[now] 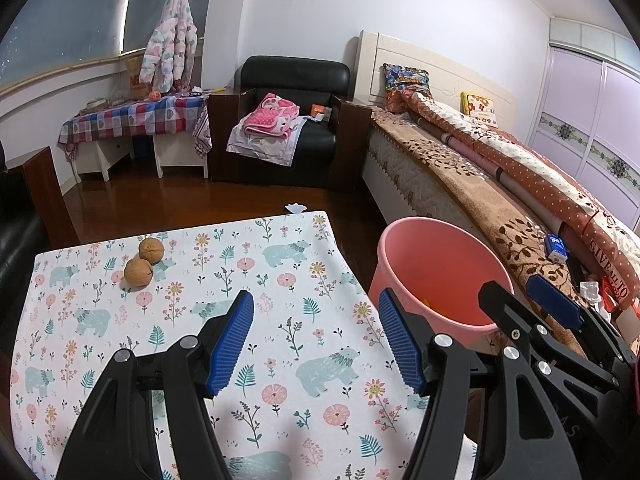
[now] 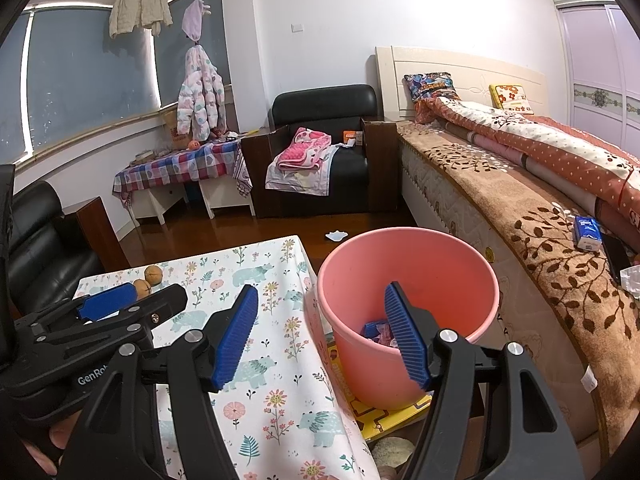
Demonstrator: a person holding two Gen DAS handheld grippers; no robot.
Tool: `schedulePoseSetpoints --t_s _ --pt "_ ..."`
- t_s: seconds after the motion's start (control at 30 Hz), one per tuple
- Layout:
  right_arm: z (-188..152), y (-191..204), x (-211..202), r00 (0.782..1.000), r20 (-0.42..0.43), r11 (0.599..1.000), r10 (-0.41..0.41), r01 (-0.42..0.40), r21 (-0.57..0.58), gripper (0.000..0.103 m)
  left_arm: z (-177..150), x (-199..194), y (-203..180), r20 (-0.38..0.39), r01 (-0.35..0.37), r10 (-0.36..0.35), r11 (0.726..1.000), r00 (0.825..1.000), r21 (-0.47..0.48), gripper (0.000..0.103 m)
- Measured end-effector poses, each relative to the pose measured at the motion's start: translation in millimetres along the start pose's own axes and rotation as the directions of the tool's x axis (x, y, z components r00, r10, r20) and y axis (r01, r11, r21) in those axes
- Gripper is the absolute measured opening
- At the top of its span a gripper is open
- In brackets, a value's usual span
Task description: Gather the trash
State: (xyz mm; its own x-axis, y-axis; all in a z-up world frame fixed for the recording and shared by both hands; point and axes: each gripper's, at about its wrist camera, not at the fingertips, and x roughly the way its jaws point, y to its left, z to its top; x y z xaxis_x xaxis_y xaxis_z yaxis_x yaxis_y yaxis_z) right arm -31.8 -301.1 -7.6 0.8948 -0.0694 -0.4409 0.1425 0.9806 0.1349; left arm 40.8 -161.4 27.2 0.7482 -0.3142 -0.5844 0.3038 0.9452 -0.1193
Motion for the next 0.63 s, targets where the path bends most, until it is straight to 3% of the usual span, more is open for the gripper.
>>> schedulePoseSetpoints --t_s 0.63 --pt "-5 0 1 1.0 -0.008 1.0 0.002 -0.002 -0.002 0.066 -12 -4 5 -0.016 -0.004 0.004 1.0 1.0 -0.009 0.064"
